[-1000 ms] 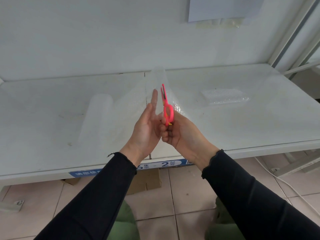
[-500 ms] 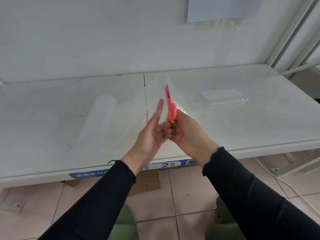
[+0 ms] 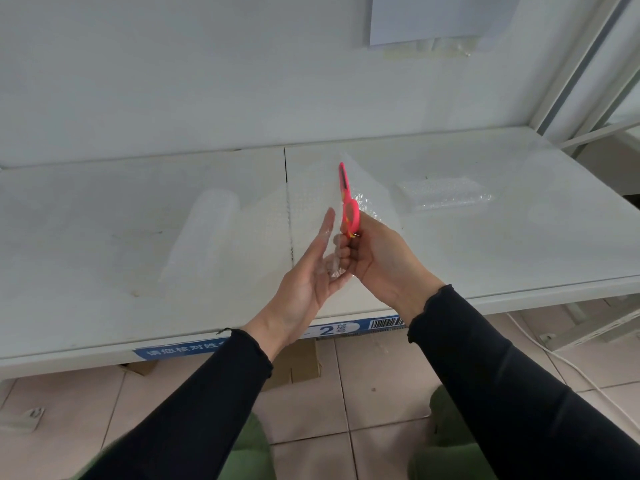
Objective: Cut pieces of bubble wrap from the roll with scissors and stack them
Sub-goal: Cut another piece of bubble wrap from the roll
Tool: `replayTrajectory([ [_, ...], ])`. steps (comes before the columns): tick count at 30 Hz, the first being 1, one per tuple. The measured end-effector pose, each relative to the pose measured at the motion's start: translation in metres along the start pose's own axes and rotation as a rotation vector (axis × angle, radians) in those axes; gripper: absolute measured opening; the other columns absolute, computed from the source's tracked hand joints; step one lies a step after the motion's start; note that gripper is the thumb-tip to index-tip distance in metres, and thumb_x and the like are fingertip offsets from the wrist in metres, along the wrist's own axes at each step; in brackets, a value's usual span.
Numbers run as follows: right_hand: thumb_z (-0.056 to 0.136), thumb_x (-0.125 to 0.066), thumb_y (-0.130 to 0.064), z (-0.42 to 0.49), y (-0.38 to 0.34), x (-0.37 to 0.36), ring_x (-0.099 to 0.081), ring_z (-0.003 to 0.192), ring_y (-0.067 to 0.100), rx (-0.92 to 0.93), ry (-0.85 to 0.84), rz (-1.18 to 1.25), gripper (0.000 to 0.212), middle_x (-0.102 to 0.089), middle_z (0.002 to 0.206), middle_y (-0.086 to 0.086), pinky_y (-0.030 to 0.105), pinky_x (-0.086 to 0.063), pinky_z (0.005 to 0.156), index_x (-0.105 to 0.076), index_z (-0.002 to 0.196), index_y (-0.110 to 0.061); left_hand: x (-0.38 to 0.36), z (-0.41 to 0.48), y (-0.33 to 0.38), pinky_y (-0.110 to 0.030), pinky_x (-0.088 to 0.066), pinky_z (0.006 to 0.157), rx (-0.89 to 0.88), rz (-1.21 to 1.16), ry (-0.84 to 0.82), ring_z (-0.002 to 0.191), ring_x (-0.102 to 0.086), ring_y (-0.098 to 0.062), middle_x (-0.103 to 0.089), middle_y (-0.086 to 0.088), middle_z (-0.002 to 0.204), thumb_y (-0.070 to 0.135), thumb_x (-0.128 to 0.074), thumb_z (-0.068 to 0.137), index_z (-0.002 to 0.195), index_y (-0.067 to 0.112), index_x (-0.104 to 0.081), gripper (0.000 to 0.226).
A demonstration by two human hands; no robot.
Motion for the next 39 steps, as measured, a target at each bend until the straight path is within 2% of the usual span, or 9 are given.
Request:
replayTrajectory([
  [5, 0.095, -0.057, -0.045, 0.004, -0.011, 0.008, -0.048, 0.057, 0.013, 0.009, 0.025, -0.002, 0.035, -0.054, 0.066, 0.002, 0.027, -0.044, 0.06, -0.055, 0.073, -0.017, -0.007, -0.004, -0.01, -0.047, -0.027, 0.123, 0.016, -0.014, -0.061, 0.149, -0.033, -0.012, -0.021, 0.015, 0.166, 0.046, -0.032, 0.108, 0.151, 0.054, -0.028, 0.044],
  [12, 0.094, -0.064, -0.039, 0.004, -0.011, 0.014, -0.049, 0.056, 0.013, 0.014, 0.026, -0.008, 0.031, -0.056, 0.066, 0.002, 0.026, -0.044, 0.062, -0.059, 0.075, -0.016, -0.012, -0.007, -0.017, -0.046, -0.029, 0.122, 0.049, -0.044, -0.05, 0.15, -0.029, -0.011, -0.016, 0.016, 0.167, 0.046, -0.032, 0.108, 0.152, 0.056, -0.02, 0.047],
  [16, 0.093, -0.065, -0.038, 0.006, -0.017, 0.021, -0.047, 0.059, 0.014, 0.031, 0.041, -0.038, 0.029, -0.054, 0.071, 0.002, 0.025, -0.042, 0.061, -0.058, 0.075, -0.017, 0.003, -0.026, -0.019, -0.038, -0.031, 0.122, 0.245, 0.096, -0.013, 0.146, -0.031, 0.002, -0.02, 0.018, 0.165, 0.07, -0.054, 0.088, 0.156, 0.049, -0.015, 0.081],
  [21, 0.095, -0.064, -0.035, 0.008, -0.024, 0.027, -0.044, 0.059, 0.015, 0.063, 0.044, -0.102, 0.028, -0.052, 0.07, 0.003, 0.024, -0.04, 0.058, -0.054, 0.074, -0.017, 0.034, -0.045, 0.014, -0.028, -0.056, 0.093, 0.341, 0.513, 0.042, 0.102, -0.073, -0.009, -0.078, 0.003, 0.11, 0.055, -0.053, 0.095, 0.111, 0.016, -0.076, 0.047],
  [25, 0.095, -0.065, -0.034, 0.007, -0.024, 0.028, -0.046, 0.061, 0.015, 0.05, 0.042, -0.133, 0.027, -0.055, 0.069, 0.003, 0.025, -0.043, 0.061, -0.056, 0.078, -0.014, 0.04, -0.014, 0.086, -0.024, -0.042, 0.049, 0.036, 0.488, 0.287, 0.048, -0.061, -0.017, -0.066, -0.01, 0.054, 0.041, -0.06, 0.097, 0.052, 0.014, -0.063, 0.052],
  [28, 0.095, -0.064, -0.033, 0.005, -0.027, 0.031, -0.048, 0.063, 0.016, 0.078, 0.031, -0.157, 0.026, -0.055, 0.072, 0.004, 0.027, -0.045, 0.065, -0.056, 0.087, -0.01, 0.049, 0.022, 0.144, -0.02, -0.028, 0.043, -0.203, 0.354, 0.452, 0.042, -0.039, -0.016, -0.045, 0.001, 0.042, 0.038, -0.062, 0.096, 0.044, 0.02, -0.043, 0.058],
  [32, 0.095, -0.064, -0.033, 0.004, -0.03, 0.034, -0.047, 0.064, 0.016, 0.116, -0.005, -0.195, 0.026, -0.055, 0.073, 0.005, 0.028, -0.045, 0.065, -0.052, 0.095, -0.011, 0.038, 0.084, 0.164, -0.022, -0.044, 0.072, -0.174, 0.732, 0.275, 0.087, -0.062, -0.01, -0.067, 0.004, 0.097, 0.028, -0.068, 0.093, 0.101, 0.019, -0.065, 0.012],
  [34, 0.095, -0.064, -0.033, 0.003, -0.031, 0.034, -0.047, 0.064, 0.016, 0.134, -0.033, -0.214, 0.025, -0.054, 0.075, 0.006, 0.028, -0.045, 0.064, -0.052, 0.095, -0.011, 0.032, 0.105, 0.138, -0.024, -0.036, 0.099, 0.043, 0.892, 0.049, 0.127, -0.051, -0.008, -0.057, 0.007, 0.137, 0.026, -0.068, 0.094, 0.138, 0.019, -0.054, 0.046],
  [39, 0.097, -0.06, -0.033, 0.001, -0.034, 0.035, -0.048, 0.064, 0.017, 0.159, -0.079, -0.261, 0.026, -0.054, 0.075, 0.006, 0.028, -0.045, 0.064, -0.053, 0.091, -0.009, 0.02, 0.118, 0.117, -0.034, -0.031, 0.116, 0.1, 0.947, -0.146, 0.125, -0.058, -0.009, -0.07, 0.007, 0.121, 0.035, -0.067, 0.094, 0.113, 0.018, -0.069, 0.025],
])
Point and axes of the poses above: each hand's wrist, its own z-axis towards the middle knuckle, its own x-axis out of the back of the hand, y = z × x, the point moved 7 cm from there along z, towards the middle knuckle
